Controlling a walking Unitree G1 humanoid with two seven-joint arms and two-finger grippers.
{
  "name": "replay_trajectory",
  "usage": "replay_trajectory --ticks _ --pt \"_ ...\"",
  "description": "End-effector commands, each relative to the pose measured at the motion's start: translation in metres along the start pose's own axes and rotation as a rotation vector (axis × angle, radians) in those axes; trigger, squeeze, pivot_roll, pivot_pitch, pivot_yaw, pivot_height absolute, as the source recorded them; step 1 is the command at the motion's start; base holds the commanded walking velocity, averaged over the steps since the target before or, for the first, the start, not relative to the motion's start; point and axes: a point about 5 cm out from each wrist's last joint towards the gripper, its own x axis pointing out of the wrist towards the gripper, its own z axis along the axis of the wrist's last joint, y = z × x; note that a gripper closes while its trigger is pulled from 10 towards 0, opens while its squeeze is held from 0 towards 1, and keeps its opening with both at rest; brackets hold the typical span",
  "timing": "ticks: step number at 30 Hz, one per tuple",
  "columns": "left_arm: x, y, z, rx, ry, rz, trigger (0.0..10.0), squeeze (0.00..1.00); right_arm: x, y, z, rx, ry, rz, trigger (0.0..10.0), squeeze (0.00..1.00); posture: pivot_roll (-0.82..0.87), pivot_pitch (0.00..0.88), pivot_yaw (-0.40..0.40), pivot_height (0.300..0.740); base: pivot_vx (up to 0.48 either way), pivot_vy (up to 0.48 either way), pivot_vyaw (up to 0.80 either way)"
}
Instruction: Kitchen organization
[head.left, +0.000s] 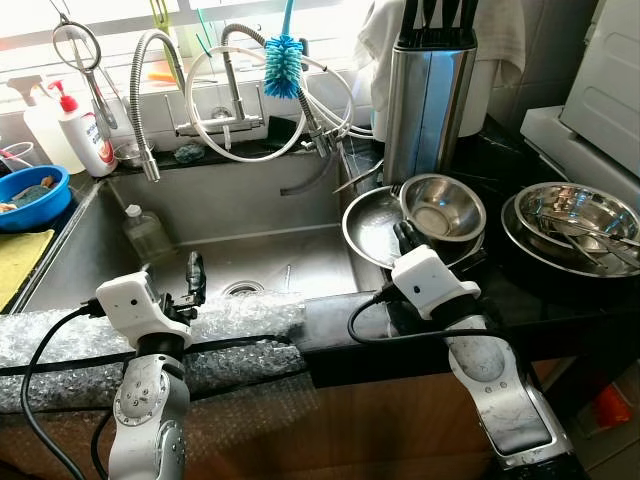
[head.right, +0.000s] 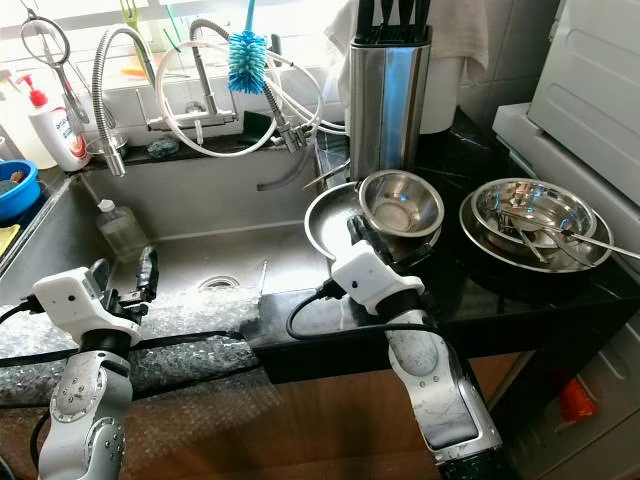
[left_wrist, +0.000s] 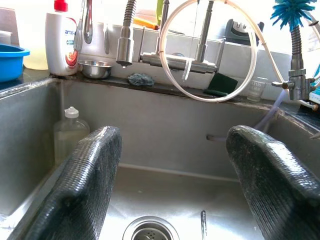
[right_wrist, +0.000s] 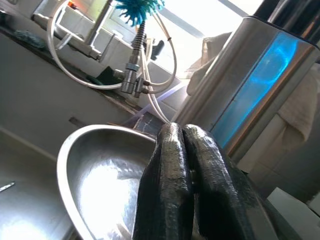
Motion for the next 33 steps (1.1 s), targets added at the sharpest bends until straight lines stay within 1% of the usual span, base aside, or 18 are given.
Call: replay_trajectory --ticks 1,4,7,8,9,12,13,16,18,20,21,24,25,27,28,31,32,33 --pt "0.000 0.001 -0.006 -0.004 0.038 0.004 10.0 0.00 0.005 -0.005 0.007 0.006 -0.021 -0.032 0.0 0.00 -0.09 0.000 0.101 0.740 0.000 0.000 0.00" --pt "0.000 0.002 -0.006 0.001 0.039 0.005 10.0 0.00 0.003 0.002 0.006 0.041 -0.013 -0.005 0.0 0.00 -0.09 0.000 0.099 0.740 0.000 0.000 0.00" --pt "0.000 0.002 -0.005 0.003 0.038 0.006 10.0 0.00 0.003 0.003 0.006 0.047 -0.018 -0.004 0.0 0.00 -0.08 0.000 0.098 0.740 0.000 0.000 0.00" --pt "0.000 0.002 -0.005 0.003 0.038 0.007 10.0 0.00 0.003 0.004 0.007 0.070 -0.026 -0.004 0.0 0.00 -0.08 0.000 0.098 0.740 0.000 0.000 0.00" --pt "0.000 0.002 -0.005 0.003 0.037 0.008 10.0 0.00 0.003 0.004 0.010 0.105 -0.038 -0.009 0.0 0.00 -0.08 0.000 0.099 0.740 0.000 0.000 0.00" --pt "0.000 0.003 -0.005 0.005 0.035 0.007 10.0 0.00 0.005 0.003 0.016 0.131 -0.061 -0.039 0.0 0.00 -0.08 0.000 0.099 0.740 0.000 0.000 0.00" --pt "0.001 0.002 -0.004 0.016 0.032 0.000 10.0 0.00 0.007 0.003 0.019 0.168 -0.075 -0.051 0.0 0.00 -0.08 0.000 0.099 0.740 0.000 0.000 0.00" --pt "0.001 0.002 -0.004 0.015 0.032 -0.001 10.0 0.00 0.007 0.003 0.022 0.187 -0.083 -0.059 0.0 0.00 -0.08 0.000 0.100 0.740 0.000 0.000 0.00" --pt "0.001 0.002 -0.004 0.015 0.030 -0.001 10.0 0.00 0.009 0.004 0.028 0.225 -0.117 -0.045 0.0 0.00 -0.08 0.000 0.100 0.740 0.000 0.000 0.00" --pt "0.001 0.001 -0.004 0.015 0.029 0.000 10.0 0.00 0.009 0.006 0.031 0.231 -0.130 -0.035 0.0 0.00 -0.08 0.000 0.101 0.740 0.000 0.000 0.00" --pt "0.001 0.001 -0.004 0.015 0.028 -0.002 10.0 0.00 0.010 0.007 0.035 0.259 -0.150 -0.025 0.0 0.00 -0.08 0.000 0.100 0.740 0.000 0.000 0.00" --pt "0.002 0.001 -0.004 0.014 0.025 -0.002 10.0 0.00 0.011 0.007 0.040 0.277 -0.172 -0.015 0.0 0.00 -0.08 0.000 0.100 0.740 0.000 0.000 0.00" --pt "0.002 0.000 -0.003 0.014 0.024 -0.002 10.0 0.00 0.012 0.006 0.044 0.308 -0.187 -0.009 2.4 0.00 -0.08 0.000 0.100 0.740 0.000 0.000 0.00" --pt "0.002 0.000 -0.003 0.014 0.024 -0.002 10.0 0.00 0.013 0.006 0.045 0.318 -0.191 -0.008 2.4 0.00 -0.08 0.000 0.100 0.740 0.000 0.000 0.00" --pt "0.002 0.000 -0.003 0.013 0.023 -0.004 10.0 0.00 0.015 0.004 0.049 0.360 -0.201 -0.003 10.0 0.00 -0.08 0.000 0.101 0.740 0.000 0.000 0.00" --pt "0.003 -0.001 -0.003 0.012 0.023 -0.009 10.0 0.00 0.020 0.003 0.058 0.454 -0.229 0.026 10.0 0.00 -0.08 0.000 0.102 0.740 0.000 0.000 0.00" --pt "0.004 -0.002 -0.003 0.010 0.023 -0.012 10.0 0.00 0.021 0.005 0.063 0.534 -0.244 0.061 10.0 0.00 -0.08 0.000 0.103 0.740 0.000 0.000 0.00" --pt "0.004 -0.002 -0.003 0.009 0.023 -0.013 10.0 0.00 0.022 0.005 0.064 0.555 -0.249 0.068 10.0 0.00 -0.08 0.000 0.103 0.740 0.000 0.000 0.00"
